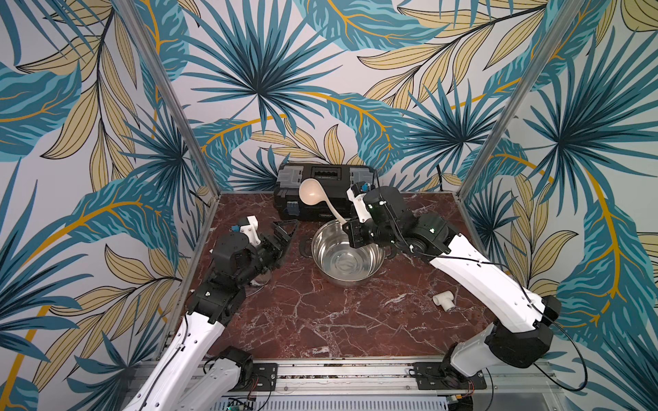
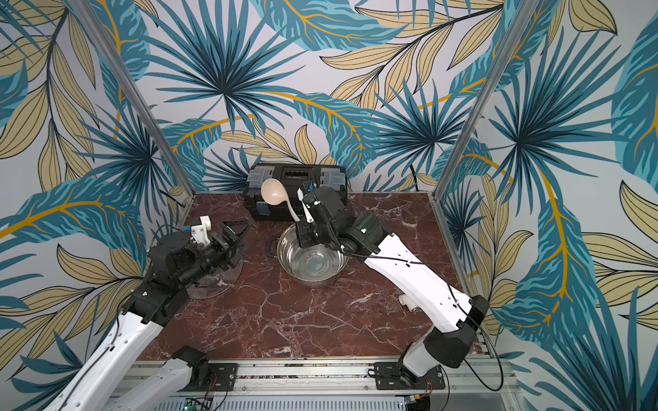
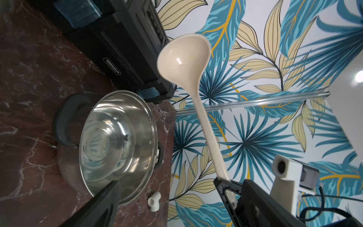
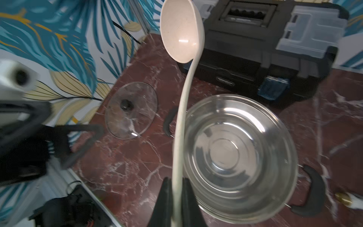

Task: Stir the soup with a spoon
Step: Adjust the spoon.

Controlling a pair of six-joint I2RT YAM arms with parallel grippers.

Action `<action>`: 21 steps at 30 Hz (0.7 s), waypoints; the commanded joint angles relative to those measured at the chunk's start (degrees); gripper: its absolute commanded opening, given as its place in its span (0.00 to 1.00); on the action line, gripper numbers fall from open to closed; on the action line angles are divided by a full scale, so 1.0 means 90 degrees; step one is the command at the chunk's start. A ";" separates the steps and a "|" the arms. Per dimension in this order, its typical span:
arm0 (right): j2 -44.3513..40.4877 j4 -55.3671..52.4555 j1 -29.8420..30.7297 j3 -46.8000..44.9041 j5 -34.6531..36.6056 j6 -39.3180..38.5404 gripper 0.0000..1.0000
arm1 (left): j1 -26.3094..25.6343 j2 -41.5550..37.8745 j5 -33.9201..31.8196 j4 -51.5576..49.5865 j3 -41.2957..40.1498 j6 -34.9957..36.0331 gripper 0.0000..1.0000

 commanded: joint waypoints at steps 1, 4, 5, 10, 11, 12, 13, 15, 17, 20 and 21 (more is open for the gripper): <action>-0.0205 -0.1434 -0.0005 -0.0003 0.1114 -0.0764 0.00 | 0.0004 0.0389 0.0167 -0.1324 0.1086 0.2256 1.00; -0.0442 -0.1844 -0.0002 -0.0212 0.1397 -0.0879 0.00 | -0.0310 0.0888 -0.0379 -0.1988 0.1883 0.3663 1.00; -0.0485 -0.1952 -0.0004 -0.0272 0.1470 -0.0882 0.00 | -0.0499 0.1057 -0.0641 -0.2141 0.2064 0.4056 1.00; -0.0456 -0.2270 0.0000 -0.0641 0.1642 -0.0826 0.00 | -0.1644 0.1902 -0.1976 -0.2648 0.2742 0.5780 1.00; -0.0408 -0.2306 -0.0001 -0.0683 0.1651 -0.0822 0.00 | -0.1872 0.1990 -0.2309 -0.2678 0.2755 0.5996 1.00; -0.0336 -0.2346 0.0002 -0.0716 0.1690 -0.0805 0.00 | -0.2120 0.2044 -0.2804 -0.2643 0.2727 0.6233 1.00; -0.0276 -0.2345 -0.0003 -0.0762 0.1728 -0.0799 0.00 | -0.2350 0.2051 -0.3126 -0.2557 0.2640 0.6444 1.00; -0.0148 -0.2301 -0.0016 -0.0823 0.1762 -0.0791 0.00 | -0.2582 0.1932 -0.3435 -0.2283 0.2379 0.6632 1.00; -0.0032 -0.2209 -0.0019 -0.0871 0.1744 -0.0809 0.00 | -0.2617 0.1685 -0.3437 -0.1913 0.2001 0.6603 1.00; 0.0198 -0.2065 -0.0033 -0.0851 0.1660 -0.0838 0.00 | -0.2617 0.1195 -0.3608 -0.1394 0.1418 0.6442 1.00; 0.0272 -0.2024 -0.0056 -0.0821 0.1621 -0.0852 0.00 | -0.2624 0.1033 -0.3702 -0.1341 0.1273 0.6363 1.00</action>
